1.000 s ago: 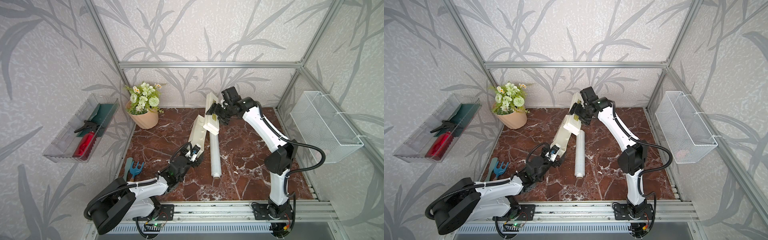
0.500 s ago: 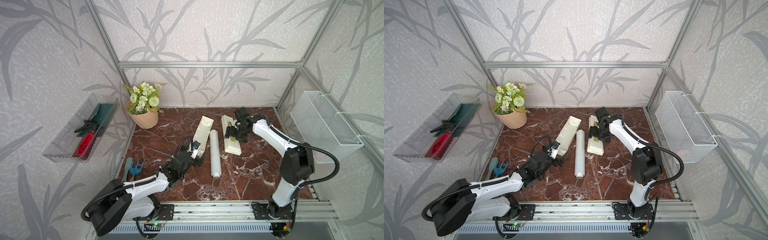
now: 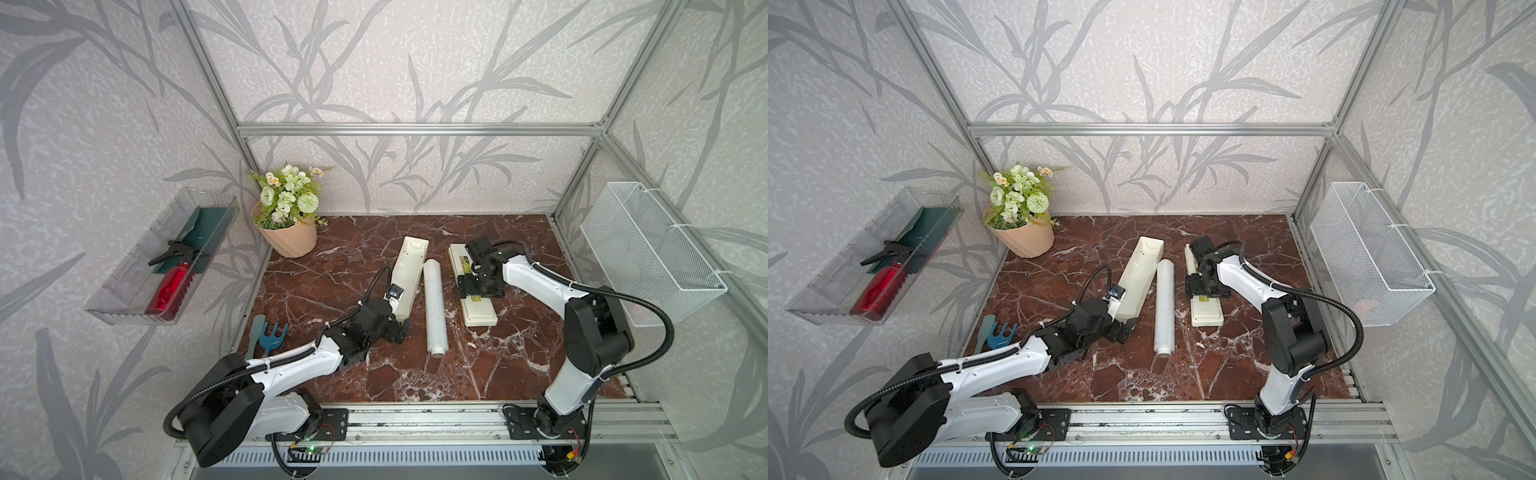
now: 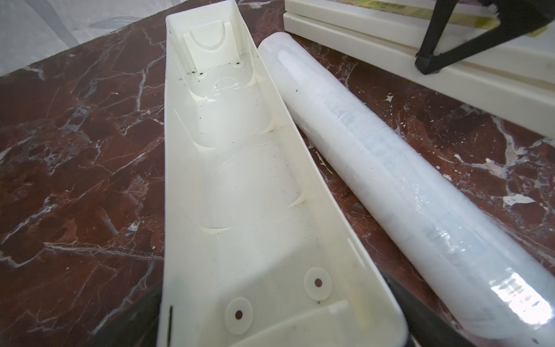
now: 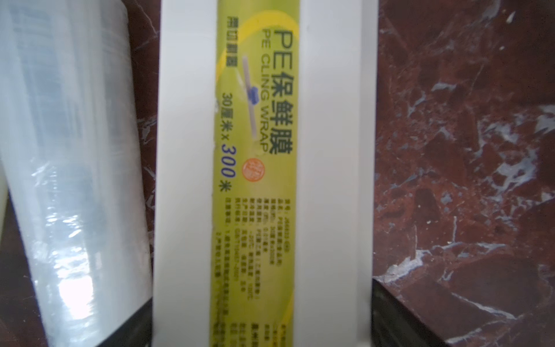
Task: Put plastic wrap rolls into dispensers
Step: Place the plastic wrap cutting box at the center of the board.
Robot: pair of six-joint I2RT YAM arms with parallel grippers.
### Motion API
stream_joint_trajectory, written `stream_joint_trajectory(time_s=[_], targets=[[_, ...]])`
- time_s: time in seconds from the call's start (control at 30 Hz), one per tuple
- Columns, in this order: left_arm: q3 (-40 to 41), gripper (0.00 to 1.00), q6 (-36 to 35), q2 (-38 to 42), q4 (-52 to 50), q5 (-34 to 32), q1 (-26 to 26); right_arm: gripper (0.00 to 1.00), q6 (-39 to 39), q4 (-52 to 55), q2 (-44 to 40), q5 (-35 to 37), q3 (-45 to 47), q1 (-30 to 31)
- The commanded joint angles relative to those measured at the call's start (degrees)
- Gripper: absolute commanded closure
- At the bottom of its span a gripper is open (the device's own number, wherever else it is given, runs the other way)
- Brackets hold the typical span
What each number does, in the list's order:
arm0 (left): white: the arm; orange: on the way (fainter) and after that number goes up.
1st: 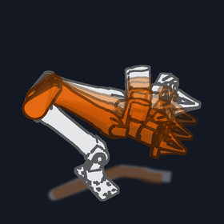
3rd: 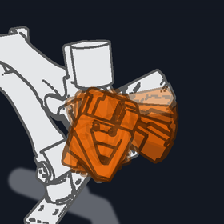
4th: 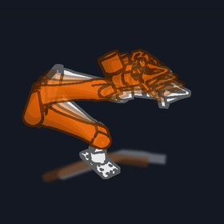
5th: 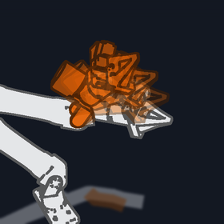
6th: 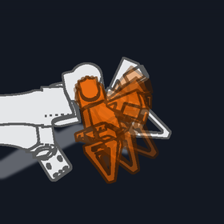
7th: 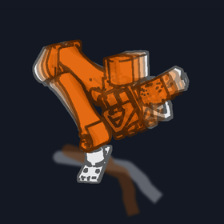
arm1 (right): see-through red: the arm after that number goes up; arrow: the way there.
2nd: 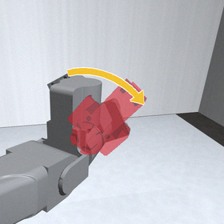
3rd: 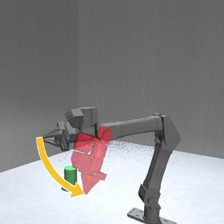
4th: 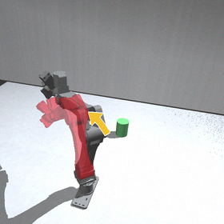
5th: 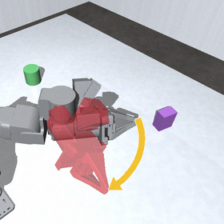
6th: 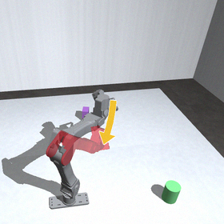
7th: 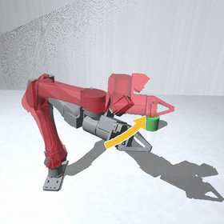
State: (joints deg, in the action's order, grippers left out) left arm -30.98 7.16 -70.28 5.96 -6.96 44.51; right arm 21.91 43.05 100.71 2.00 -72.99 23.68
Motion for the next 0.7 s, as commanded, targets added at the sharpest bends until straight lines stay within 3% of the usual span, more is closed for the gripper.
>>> stream_joint_trajectory(time_s=[0.0,0.3,0.53,0.67], targets=[[-2.34,0.01,4.45,0.37,-6.26,2.77,0.14,0.01,-0.86,-0.95,1.29,1.78,1.23,0.37],[-3.03,0.01,7.97,2.42,-11.59,2.79,0.14,0.01,-0.68,-0.03,2.07,3.28,0.33,1.48],[-2.31,0.01,11.06,5.25,-10.18,1.86,0.01,0.00,1.94,2.51,-2.48,1.13,-0.92,7.55],[-3.38,0.05,11.81,5.57,-9.86,-2.15,-1.74,0.09,5.30,2.63,-2.62,0.21,-1.51,11.07]])
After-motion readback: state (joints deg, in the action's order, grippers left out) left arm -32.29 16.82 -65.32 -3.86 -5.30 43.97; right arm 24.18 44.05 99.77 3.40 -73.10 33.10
